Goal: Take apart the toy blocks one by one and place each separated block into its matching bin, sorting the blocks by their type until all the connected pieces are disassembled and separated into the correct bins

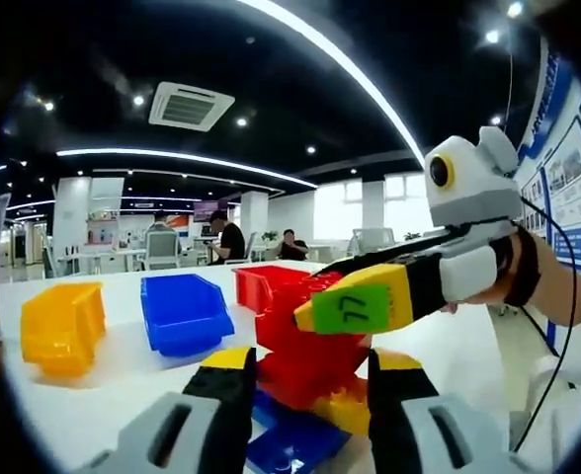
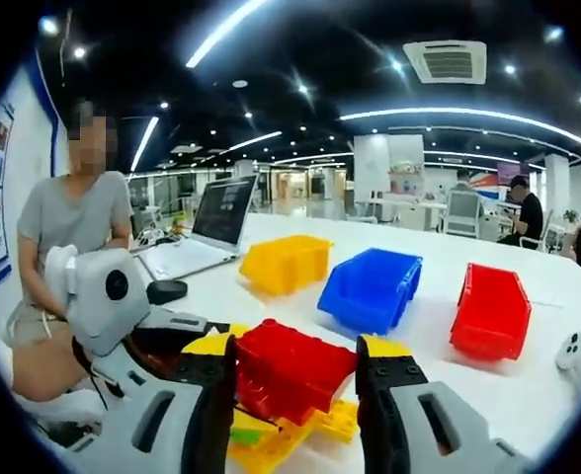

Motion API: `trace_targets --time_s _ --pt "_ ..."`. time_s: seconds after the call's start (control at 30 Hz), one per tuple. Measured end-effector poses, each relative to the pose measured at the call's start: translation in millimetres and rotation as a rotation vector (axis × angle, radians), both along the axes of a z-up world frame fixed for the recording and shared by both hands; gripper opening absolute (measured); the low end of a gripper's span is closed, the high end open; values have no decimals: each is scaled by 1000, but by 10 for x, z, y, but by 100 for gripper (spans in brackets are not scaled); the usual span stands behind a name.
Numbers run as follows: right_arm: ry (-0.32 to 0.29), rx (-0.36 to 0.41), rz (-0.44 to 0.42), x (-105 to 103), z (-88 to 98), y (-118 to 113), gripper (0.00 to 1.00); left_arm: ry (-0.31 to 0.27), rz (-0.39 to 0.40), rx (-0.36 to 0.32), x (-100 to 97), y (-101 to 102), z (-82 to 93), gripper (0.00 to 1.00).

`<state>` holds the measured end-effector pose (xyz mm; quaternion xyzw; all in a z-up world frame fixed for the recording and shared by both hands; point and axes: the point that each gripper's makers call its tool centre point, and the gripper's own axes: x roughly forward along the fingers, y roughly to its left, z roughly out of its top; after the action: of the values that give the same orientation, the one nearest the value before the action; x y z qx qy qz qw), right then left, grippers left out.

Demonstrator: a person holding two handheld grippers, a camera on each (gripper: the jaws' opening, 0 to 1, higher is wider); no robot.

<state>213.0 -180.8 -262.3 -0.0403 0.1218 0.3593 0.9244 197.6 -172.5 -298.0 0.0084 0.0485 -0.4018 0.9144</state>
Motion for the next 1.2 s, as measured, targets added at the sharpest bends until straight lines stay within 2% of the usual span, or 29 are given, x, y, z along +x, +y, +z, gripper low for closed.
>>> trace_targets --time_s 0.3,0.33,0.37,0.4,0.43,0.47,0.5,0.57,0.67,0.77,0.87,0.93,1.03,1.2 --pt "61 38 -1 24 4 31 48 11 -1 5 -14 17 -4 46" --pt "118 106 -9 13 11 55 47 21 -1 7 -18 24 -20 46" --pt "217 221 5 -23 51 94 47 26 -1 -4 -19 27 -13 46" --pt "236 218 4 -24 19 101 47 17 -25 2 -49 -19 -18 46" --pt "154 187 16 0 68 101 48 18 -20 3 -51 -36 -19 46" --pt "98 112 13 -8 57 97 48 19 -25 8 -64 -65 -23 46" --pt "86 96 27 -40 70 140 48 18 -24 11 -58 -58 -26 46" --pt "107 126 31 -114 81 168 48 20 -27 7 -55 -52 -30 46" --pt "64 111 19 -106 147 106 48 25 -26 -6 -53 -26 -32 47" --pt "59 126 -9 4 232 -42 48 40 -25 -22 -50 0 -35 47" --pt "33 111 -76 204 307 -310 48 39 -25 -21 -52 -1 -34 47" --pt "33 96 -127 389 321 -523 48 37 -26 -19 -52 -3 -33 47" --pt "6 52 -235 802 372 -954 48 37 -23 -17 -51 4 -32 47" --pt "1 45 -353 1279 428 -1457 48 40 -24 -21 -43 33 -26 46"
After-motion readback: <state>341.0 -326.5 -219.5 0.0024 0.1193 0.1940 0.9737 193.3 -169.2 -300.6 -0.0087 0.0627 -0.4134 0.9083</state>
